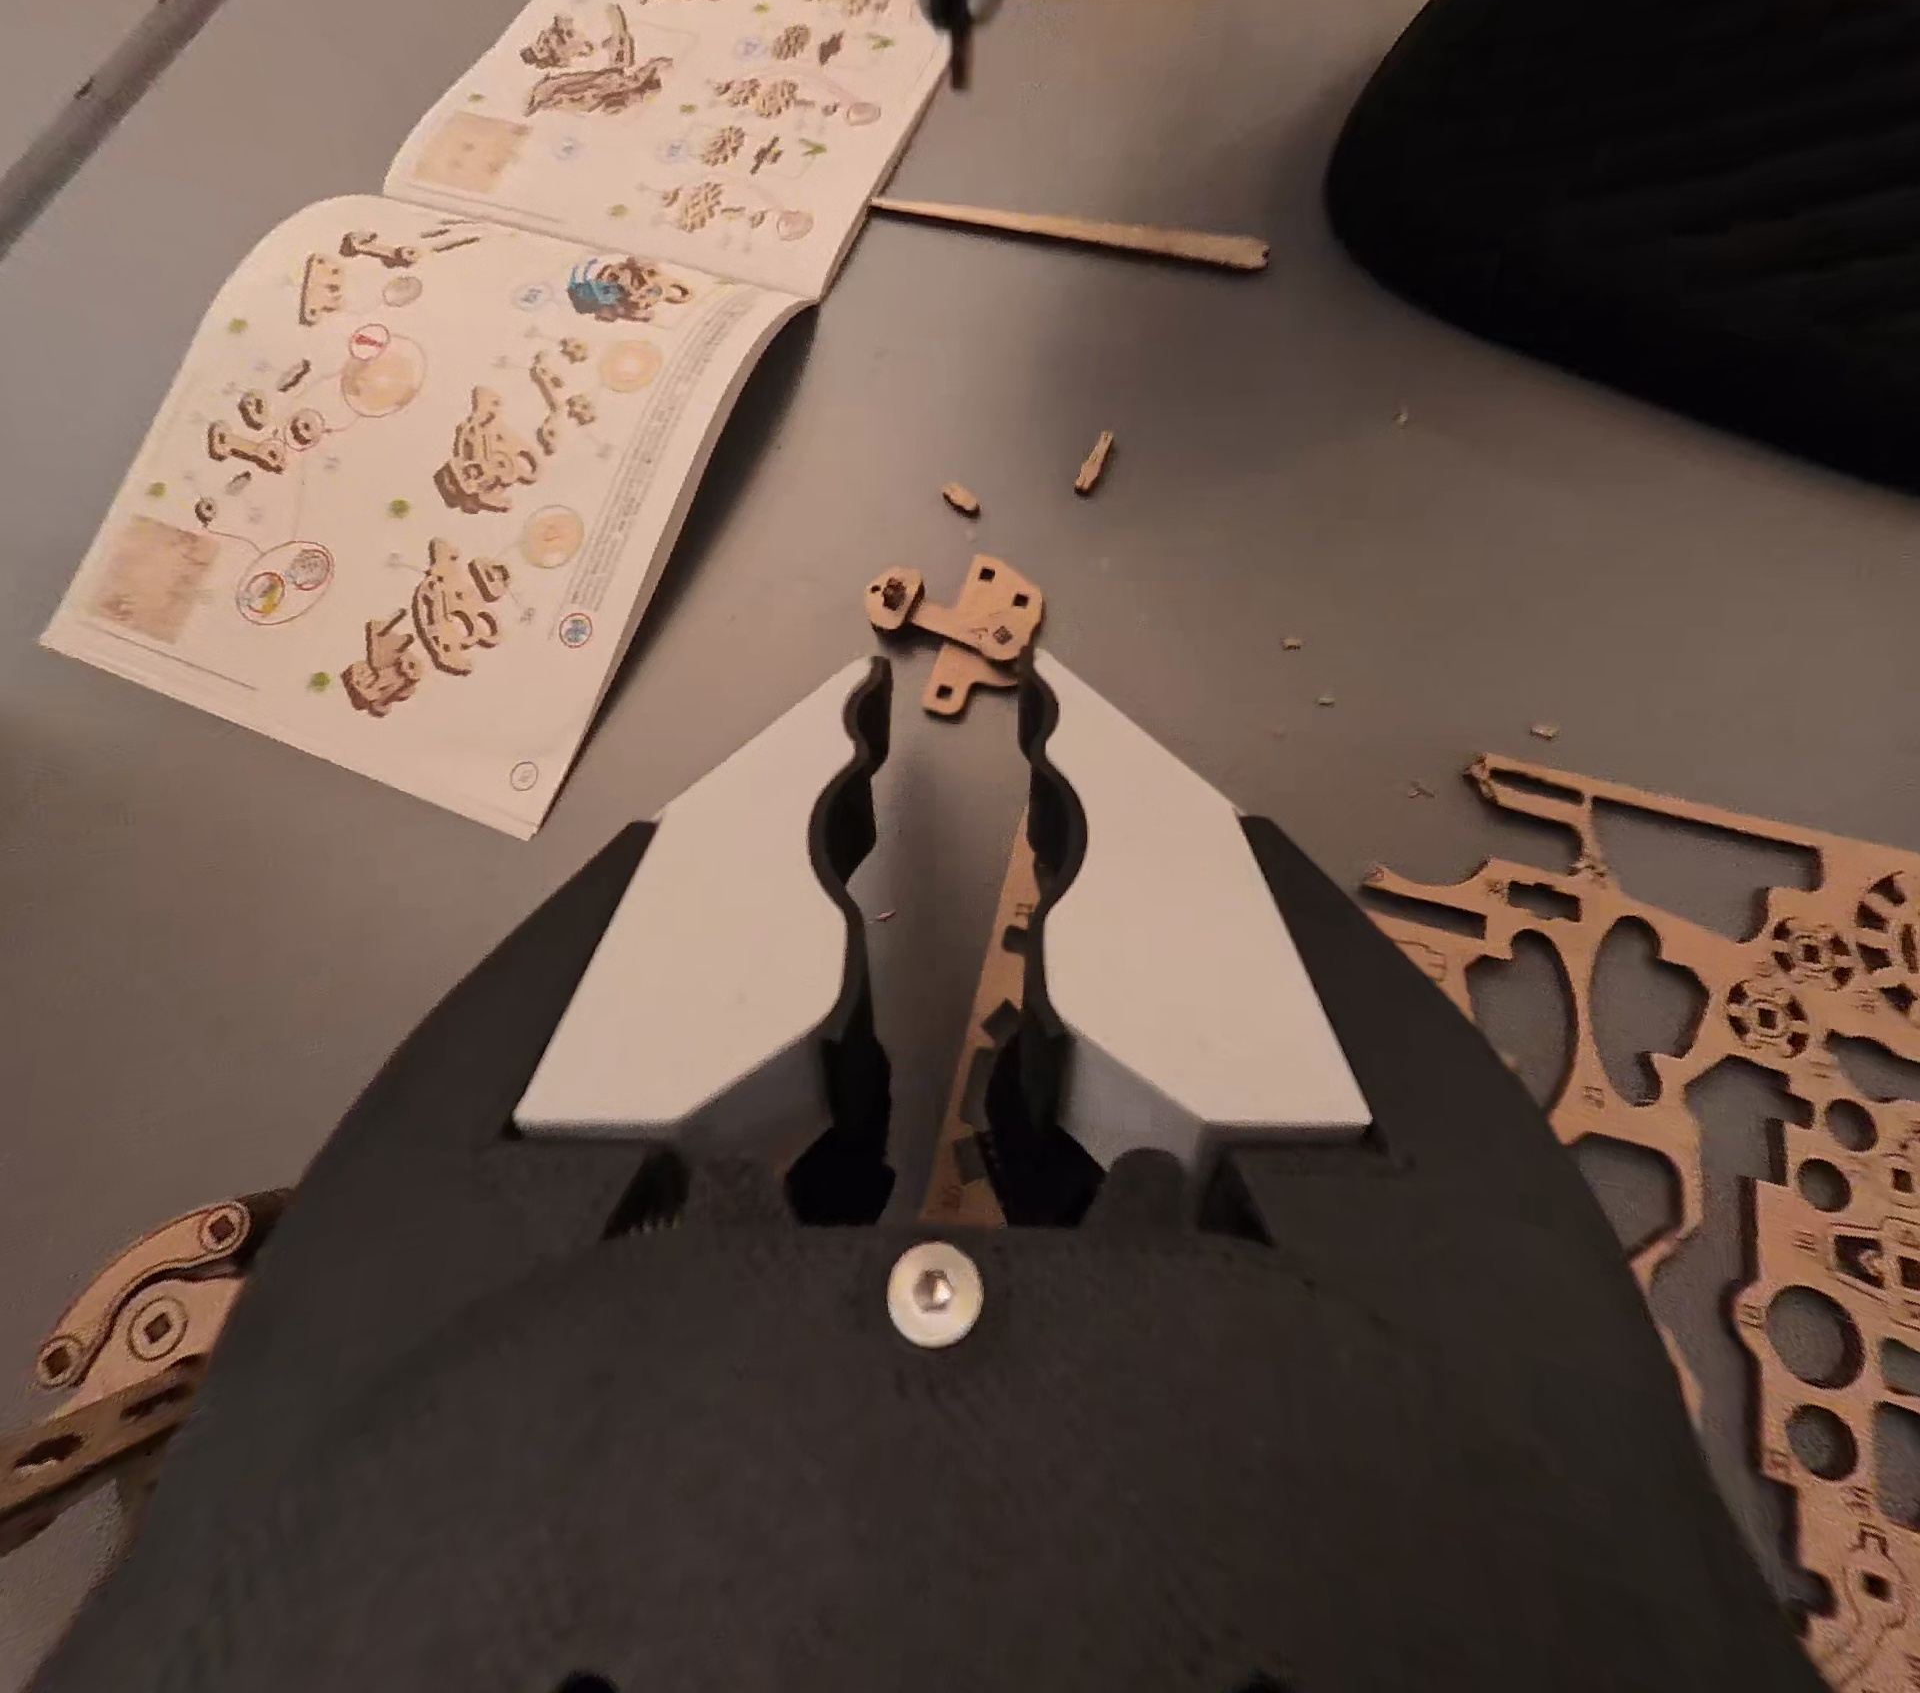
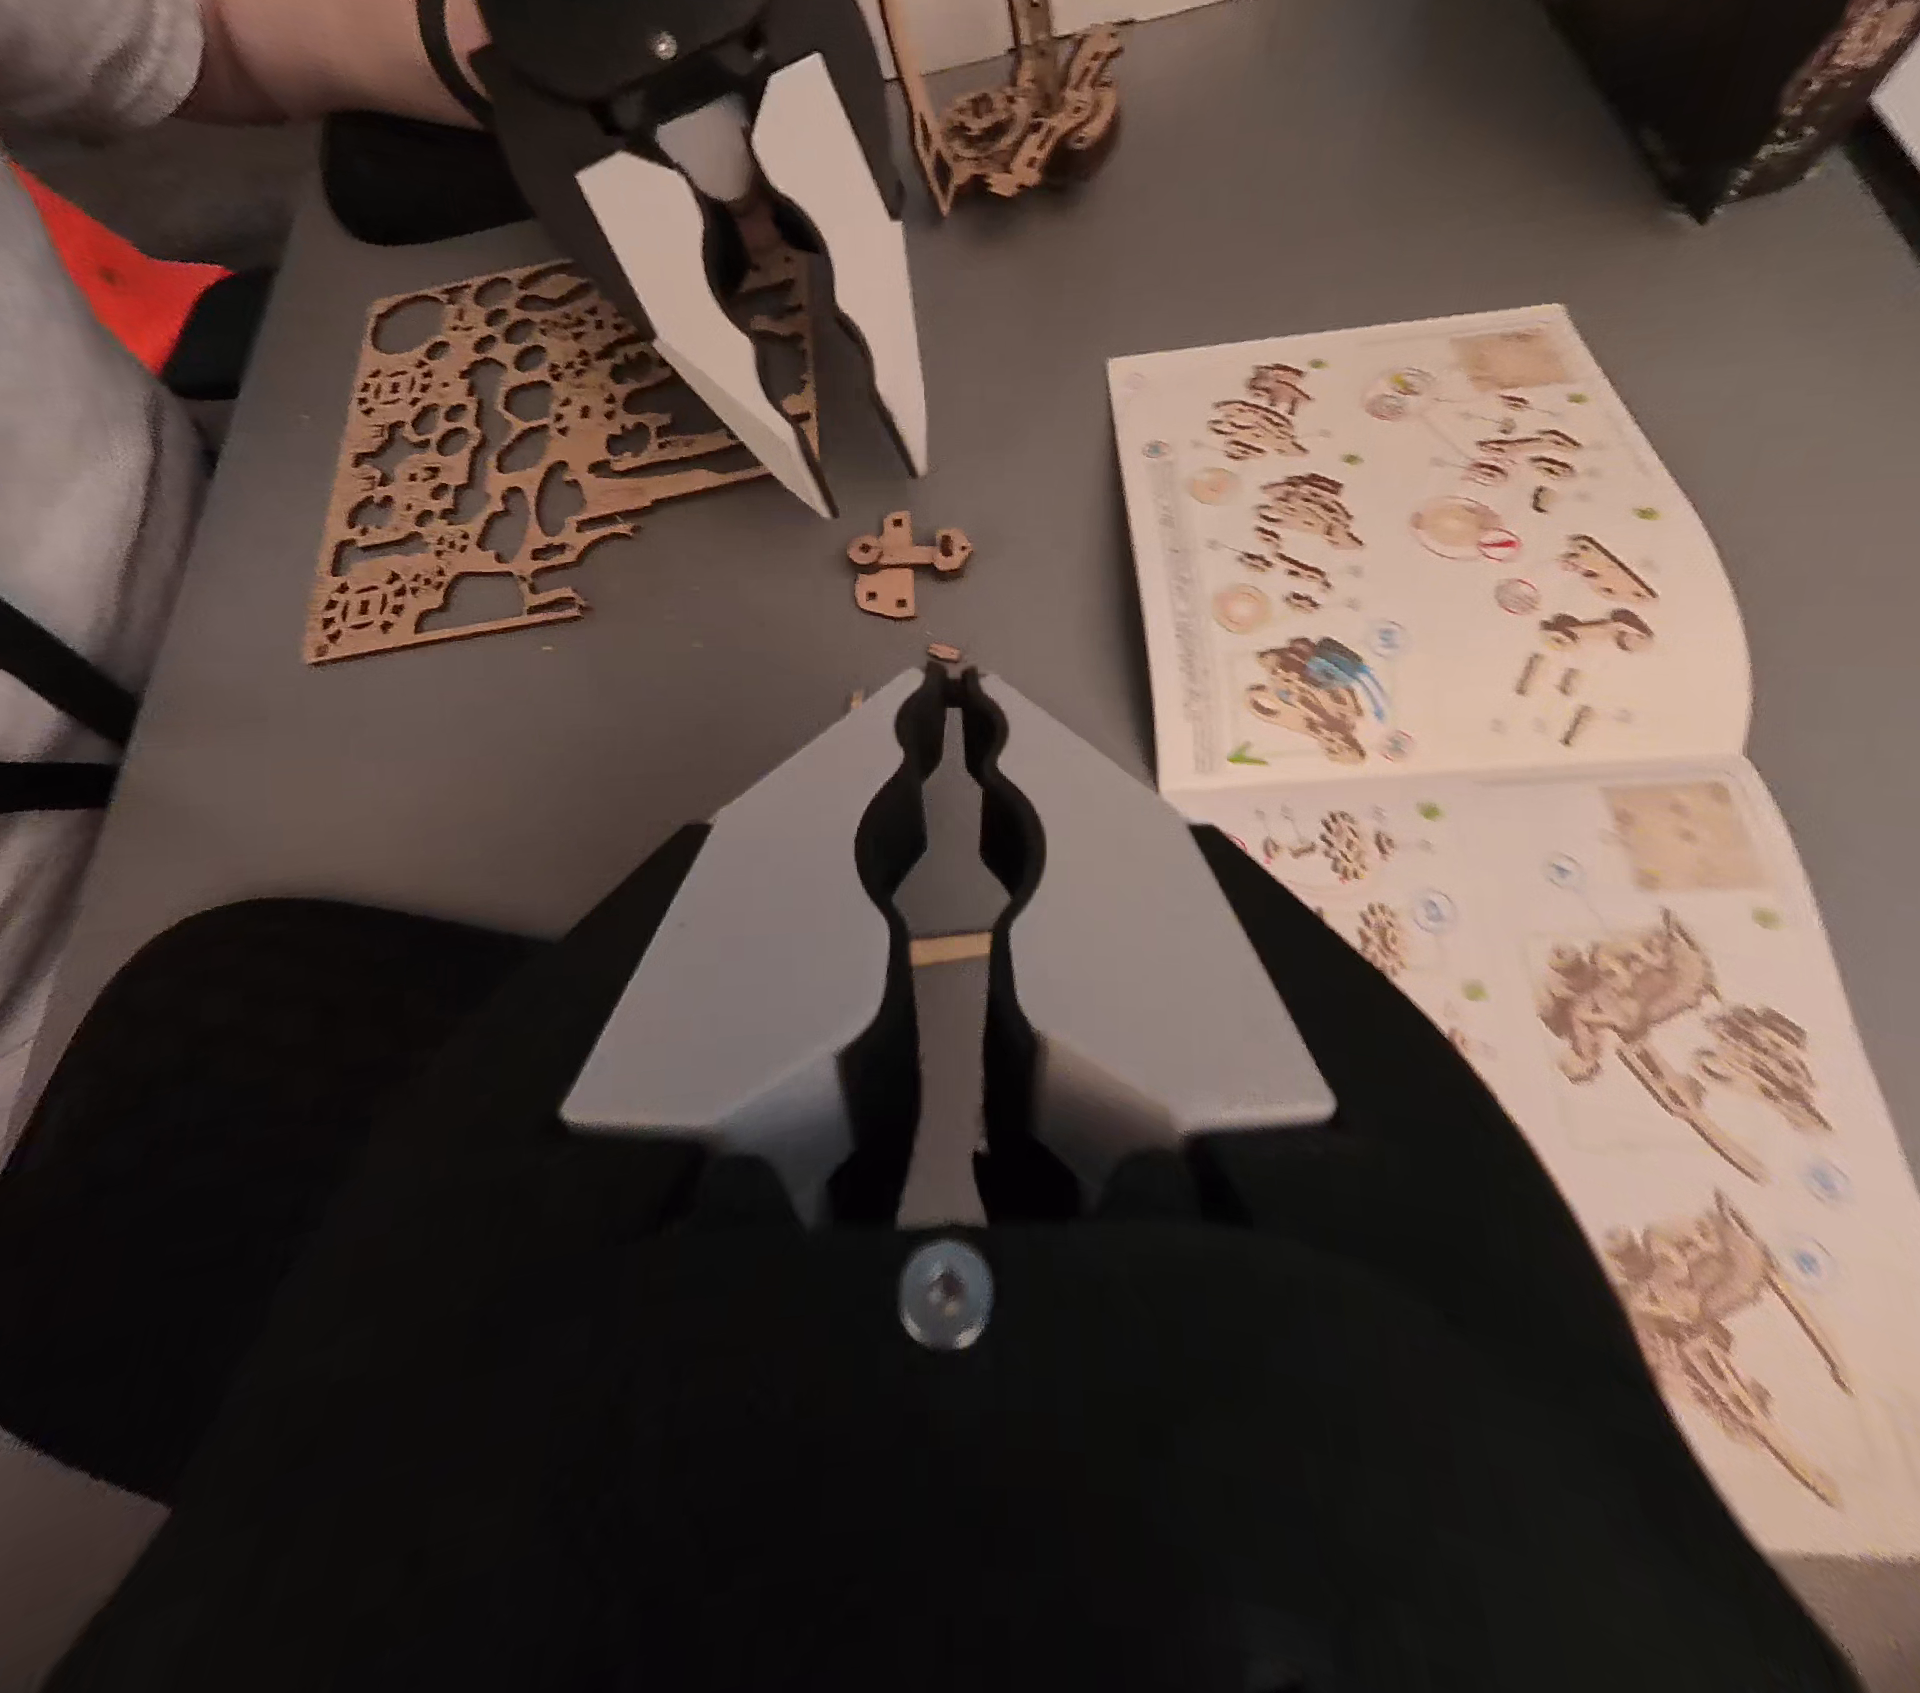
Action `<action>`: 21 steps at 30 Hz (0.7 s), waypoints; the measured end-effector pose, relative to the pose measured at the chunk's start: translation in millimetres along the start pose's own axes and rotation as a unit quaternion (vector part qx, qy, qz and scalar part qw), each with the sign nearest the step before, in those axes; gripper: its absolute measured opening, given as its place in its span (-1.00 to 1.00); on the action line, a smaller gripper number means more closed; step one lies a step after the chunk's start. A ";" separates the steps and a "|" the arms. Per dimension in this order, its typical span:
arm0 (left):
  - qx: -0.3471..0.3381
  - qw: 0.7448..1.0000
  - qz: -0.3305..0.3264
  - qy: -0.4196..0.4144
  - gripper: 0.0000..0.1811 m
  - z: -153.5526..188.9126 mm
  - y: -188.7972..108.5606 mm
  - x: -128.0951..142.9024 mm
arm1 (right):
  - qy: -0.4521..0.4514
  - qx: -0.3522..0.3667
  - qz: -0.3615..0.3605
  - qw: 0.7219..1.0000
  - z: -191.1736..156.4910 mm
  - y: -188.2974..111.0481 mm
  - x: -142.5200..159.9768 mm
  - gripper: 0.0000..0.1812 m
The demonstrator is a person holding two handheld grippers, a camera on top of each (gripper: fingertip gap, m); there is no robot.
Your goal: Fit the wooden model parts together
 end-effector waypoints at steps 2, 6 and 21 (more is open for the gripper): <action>-0.003 1.000 -0.010 0.004 -0.76 -0.1 2.1 3.4 | 0.001 0.019 -0.011 1.000 8.2 -4.0 5.0 -1.00; 0.000 1.000 0.003 -0.011 -0.80 -1.7 0.0 0.1 | 0.005 0.041 -0.018 0.999 16.7 -9.7 8.4 -1.00; 0.042 0.995 0.018 -0.094 -0.81 -6.7 -2.0 0.2 | -0.013 0.061 -0.045 0.997 26.7 -4.4 17.4 -1.00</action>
Point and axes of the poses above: each gripper's, where its closed fingertips meet, y out along the fingers, x out of its underside, z = x × y across the jaws, the point moved 1 cm from there along -y, back along the fingers, and after that the axes turned 3 degrees about -y, right-handed, at the moved point
